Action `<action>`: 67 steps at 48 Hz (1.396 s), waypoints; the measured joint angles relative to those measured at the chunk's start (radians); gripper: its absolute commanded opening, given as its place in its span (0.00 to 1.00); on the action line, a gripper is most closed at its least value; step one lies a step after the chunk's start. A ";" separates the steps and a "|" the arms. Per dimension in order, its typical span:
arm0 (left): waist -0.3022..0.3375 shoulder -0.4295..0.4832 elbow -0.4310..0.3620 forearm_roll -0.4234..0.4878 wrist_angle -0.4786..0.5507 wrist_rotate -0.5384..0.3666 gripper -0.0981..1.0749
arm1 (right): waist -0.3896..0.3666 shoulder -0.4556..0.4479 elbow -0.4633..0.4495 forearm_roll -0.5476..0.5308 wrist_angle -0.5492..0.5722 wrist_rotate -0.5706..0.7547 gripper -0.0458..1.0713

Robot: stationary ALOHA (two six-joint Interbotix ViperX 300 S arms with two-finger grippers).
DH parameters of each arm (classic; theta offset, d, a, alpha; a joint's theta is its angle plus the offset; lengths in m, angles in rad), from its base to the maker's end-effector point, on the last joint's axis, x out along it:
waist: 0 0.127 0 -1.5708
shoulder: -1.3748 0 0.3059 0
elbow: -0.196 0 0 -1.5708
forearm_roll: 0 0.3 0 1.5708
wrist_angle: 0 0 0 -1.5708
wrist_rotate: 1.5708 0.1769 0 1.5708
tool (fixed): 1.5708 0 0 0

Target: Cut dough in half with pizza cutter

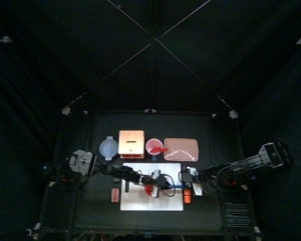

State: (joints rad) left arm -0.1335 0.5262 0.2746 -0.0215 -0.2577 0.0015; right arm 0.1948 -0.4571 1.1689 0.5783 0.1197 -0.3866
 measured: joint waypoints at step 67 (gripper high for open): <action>0.055 -0.175 -0.026 0.130 0.061 0.003 0.76 | -0.147 -0.333 -0.095 -0.124 0.272 0.002 0.38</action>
State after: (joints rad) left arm -0.0782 0.3513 0.2485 0.1089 -0.1963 0.0046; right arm 0.0476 -0.7900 1.0738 0.4541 0.3912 -0.3850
